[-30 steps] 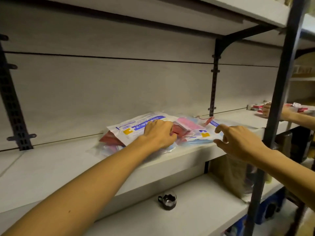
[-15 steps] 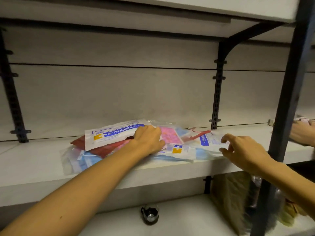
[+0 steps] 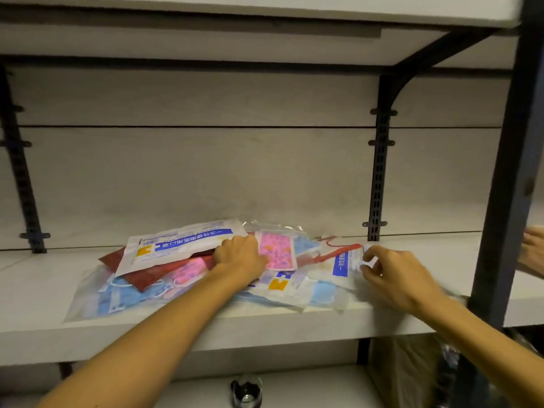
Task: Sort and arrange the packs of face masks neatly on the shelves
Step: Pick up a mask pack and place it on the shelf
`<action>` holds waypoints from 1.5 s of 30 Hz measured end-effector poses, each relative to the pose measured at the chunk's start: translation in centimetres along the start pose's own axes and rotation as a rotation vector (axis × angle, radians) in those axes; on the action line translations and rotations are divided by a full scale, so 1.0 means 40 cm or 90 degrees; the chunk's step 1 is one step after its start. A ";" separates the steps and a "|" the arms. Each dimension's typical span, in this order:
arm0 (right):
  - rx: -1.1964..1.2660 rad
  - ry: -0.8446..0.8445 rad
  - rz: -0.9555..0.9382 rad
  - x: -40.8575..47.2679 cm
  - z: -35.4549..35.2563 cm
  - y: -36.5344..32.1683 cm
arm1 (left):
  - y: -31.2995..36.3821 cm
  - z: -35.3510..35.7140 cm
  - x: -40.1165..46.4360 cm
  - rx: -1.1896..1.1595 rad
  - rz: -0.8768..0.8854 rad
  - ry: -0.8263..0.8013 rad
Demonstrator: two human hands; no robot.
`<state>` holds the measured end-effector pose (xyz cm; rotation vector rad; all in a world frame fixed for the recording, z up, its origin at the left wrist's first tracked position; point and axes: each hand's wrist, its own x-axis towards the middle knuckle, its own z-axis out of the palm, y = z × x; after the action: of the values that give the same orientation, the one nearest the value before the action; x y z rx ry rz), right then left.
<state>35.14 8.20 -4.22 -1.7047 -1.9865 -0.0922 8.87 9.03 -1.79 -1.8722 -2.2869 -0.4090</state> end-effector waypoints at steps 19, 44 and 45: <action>0.060 0.005 0.233 0.244 0.164 -0.019 | 0.002 0.097 0.000 -0.314 0.012 0.241; 0.772 0.273 0.227 0.271 0.100 -0.017 | -0.011 0.118 0.013 -0.310 -0.030 0.350; 0.813 0.275 0.211 0.264 0.087 -0.022 | -0.009 0.117 0.012 -0.308 -0.029 0.348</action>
<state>32.33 18.84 -2.55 -0.9646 -0.9630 0.7055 8.65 10.86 -6.12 -1.5984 -1.9620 -1.3888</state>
